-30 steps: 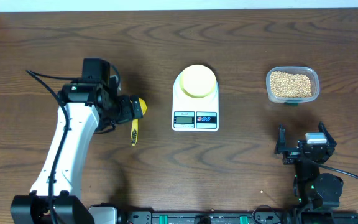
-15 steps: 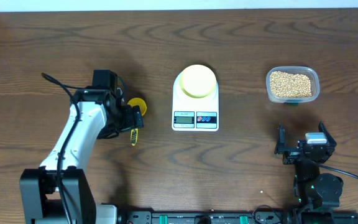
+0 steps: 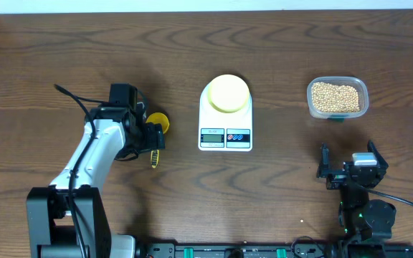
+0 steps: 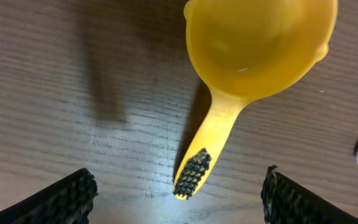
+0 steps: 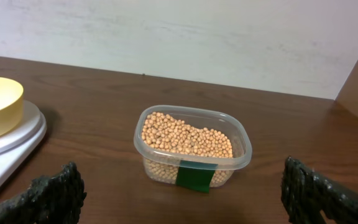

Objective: Scoop item into bowl and weigh 50g on scale
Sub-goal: 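Lower the left gripper and close it on the yellow scoop handle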

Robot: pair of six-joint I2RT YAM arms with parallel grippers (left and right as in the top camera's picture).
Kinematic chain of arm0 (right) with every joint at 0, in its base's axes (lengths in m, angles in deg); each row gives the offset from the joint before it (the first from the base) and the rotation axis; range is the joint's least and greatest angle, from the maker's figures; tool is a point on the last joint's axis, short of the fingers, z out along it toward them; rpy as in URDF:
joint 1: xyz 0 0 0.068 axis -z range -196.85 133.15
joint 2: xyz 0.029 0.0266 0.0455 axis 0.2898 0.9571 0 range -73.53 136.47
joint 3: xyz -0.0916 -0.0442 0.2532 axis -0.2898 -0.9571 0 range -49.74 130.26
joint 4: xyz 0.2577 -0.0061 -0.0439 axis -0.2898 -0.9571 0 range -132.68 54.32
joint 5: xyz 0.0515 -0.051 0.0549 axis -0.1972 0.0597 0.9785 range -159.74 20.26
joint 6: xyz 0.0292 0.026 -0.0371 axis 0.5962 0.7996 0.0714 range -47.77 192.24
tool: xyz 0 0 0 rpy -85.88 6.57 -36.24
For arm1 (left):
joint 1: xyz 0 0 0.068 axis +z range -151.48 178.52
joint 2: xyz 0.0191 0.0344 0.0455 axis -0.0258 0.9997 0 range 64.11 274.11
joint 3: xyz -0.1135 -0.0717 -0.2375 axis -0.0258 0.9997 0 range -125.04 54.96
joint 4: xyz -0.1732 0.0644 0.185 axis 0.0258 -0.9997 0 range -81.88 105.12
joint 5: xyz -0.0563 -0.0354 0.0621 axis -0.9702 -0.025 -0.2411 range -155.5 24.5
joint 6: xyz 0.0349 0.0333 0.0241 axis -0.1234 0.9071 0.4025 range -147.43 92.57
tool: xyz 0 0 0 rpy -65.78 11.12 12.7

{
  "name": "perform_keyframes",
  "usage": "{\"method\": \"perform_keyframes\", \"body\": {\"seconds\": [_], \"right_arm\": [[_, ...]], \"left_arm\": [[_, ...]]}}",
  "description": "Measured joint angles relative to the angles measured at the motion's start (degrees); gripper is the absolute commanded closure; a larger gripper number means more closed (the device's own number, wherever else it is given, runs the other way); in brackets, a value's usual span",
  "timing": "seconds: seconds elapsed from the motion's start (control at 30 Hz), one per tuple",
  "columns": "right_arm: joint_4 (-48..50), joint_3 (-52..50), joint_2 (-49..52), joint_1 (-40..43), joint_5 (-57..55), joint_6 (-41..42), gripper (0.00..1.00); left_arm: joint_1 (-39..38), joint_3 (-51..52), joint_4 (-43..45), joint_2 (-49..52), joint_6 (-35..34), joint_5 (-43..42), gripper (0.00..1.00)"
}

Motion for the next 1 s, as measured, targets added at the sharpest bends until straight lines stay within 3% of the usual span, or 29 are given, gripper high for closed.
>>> {"method": "perform_keyframes", "body": {"seconds": [0.43, 1.0], "right_arm": [[0.0, 0.0, 0.0, 0.0, 0.0, 0.0, 0.01], [0.0, 0.0, 0.0, 0.0, 0.0, 0.0, 0.01]], "left_arm": [[0.0, 7.6, 11.6, 0.2, 7.5, -5.0, 0.16], [0.0, 11.1, 17.7, 0.4, 15.3, -10.4, 0.24]]}}
